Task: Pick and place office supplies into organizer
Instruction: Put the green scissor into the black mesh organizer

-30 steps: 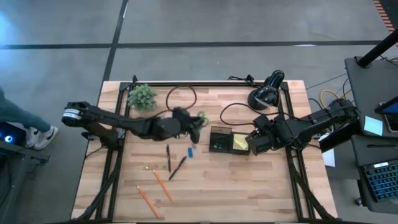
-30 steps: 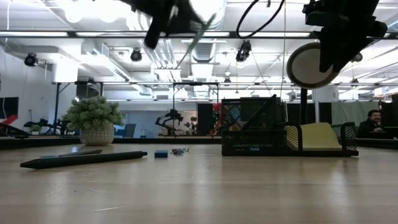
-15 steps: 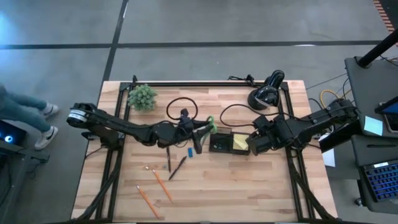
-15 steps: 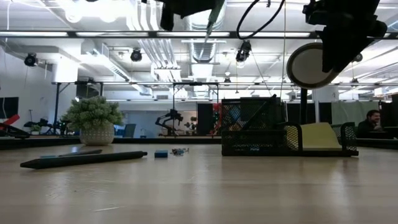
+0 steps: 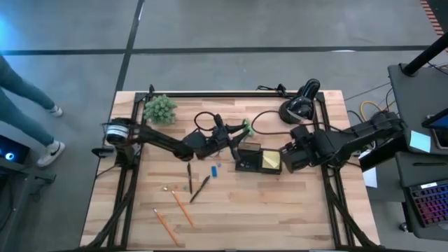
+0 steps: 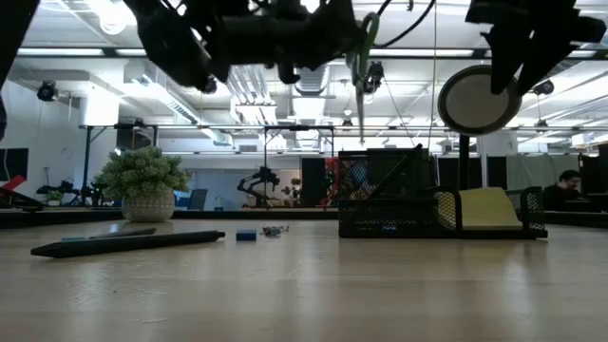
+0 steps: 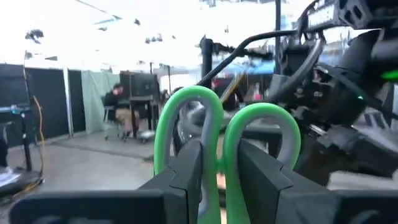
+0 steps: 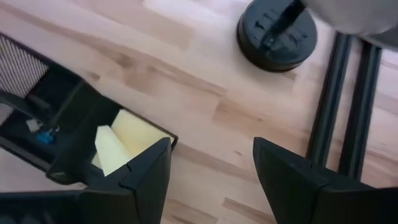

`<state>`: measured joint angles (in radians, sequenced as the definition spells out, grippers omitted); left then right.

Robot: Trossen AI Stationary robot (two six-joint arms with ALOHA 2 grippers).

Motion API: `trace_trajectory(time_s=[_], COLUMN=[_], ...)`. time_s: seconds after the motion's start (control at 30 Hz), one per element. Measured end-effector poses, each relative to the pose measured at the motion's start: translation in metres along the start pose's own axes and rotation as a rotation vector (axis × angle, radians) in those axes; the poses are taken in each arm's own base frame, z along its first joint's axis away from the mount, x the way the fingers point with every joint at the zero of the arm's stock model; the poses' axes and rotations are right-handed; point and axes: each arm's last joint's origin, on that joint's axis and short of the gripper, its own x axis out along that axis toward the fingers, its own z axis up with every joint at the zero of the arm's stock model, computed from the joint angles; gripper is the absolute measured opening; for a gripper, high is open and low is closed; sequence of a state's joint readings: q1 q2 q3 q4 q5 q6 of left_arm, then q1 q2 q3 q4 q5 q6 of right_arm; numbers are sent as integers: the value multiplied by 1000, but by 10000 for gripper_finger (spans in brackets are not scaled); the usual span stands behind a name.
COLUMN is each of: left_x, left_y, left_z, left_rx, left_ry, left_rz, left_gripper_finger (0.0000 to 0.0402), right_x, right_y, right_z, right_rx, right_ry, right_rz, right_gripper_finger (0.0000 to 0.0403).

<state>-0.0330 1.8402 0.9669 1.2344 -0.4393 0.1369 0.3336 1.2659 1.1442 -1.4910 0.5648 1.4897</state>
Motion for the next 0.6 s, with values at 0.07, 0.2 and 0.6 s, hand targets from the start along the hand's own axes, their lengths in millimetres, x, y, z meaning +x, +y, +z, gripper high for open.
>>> trace_trajectory(time_s=[0.07,0.2,0.6], left_x=[4,8,6], left_y=[1,-1,3], left_z=[-6,-15,-53], left_rx=[-3,21,13], left_ry=[-13,37,183], left_rz=[-3,-11,-1], left_gripper_finger=[72,72,93], right_x=[-5,-11,-15], right_y=[-5,-15,-29], right_z=[3,6,8], right_rx=[13,44,55], right_ry=[-4,-11,-23], right_rz=[15,38,29], right_gripper_finger=[219,219,219])
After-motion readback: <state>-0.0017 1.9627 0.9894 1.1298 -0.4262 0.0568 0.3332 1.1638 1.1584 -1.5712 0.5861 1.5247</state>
